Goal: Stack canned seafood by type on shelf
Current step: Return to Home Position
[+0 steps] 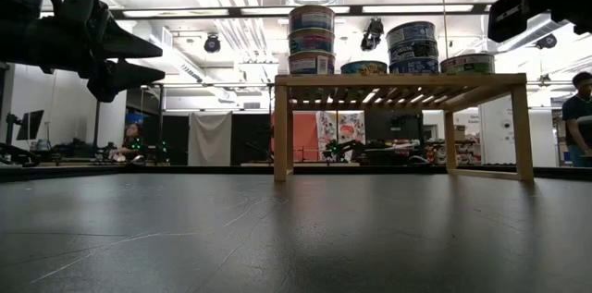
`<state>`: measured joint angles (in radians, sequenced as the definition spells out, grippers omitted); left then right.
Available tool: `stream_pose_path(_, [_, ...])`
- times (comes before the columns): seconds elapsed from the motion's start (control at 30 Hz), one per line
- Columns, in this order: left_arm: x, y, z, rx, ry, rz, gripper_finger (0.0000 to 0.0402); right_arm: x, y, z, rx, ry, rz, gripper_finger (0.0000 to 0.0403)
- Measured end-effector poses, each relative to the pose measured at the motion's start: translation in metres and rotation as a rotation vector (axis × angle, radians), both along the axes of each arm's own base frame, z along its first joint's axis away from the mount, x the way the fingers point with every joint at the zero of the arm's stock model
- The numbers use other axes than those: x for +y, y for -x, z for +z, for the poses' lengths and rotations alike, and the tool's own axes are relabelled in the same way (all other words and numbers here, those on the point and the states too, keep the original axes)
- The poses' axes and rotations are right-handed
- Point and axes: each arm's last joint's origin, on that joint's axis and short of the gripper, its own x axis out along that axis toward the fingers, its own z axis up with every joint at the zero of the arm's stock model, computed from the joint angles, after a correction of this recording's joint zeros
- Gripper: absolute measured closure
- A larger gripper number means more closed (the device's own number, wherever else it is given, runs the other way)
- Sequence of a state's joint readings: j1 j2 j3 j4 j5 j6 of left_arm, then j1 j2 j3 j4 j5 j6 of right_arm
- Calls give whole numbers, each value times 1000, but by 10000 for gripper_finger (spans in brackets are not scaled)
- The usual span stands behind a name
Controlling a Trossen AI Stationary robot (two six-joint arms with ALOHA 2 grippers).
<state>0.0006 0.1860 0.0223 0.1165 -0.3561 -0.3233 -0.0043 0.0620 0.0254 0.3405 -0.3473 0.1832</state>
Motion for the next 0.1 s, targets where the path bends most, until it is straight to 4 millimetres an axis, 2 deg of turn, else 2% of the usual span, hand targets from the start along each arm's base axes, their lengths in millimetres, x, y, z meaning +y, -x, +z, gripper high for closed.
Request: stream_pose_path(0.1, [0, 0, 0, 0, 0, 0, 141, 0, 0, 0, 0, 0, 0, 390])
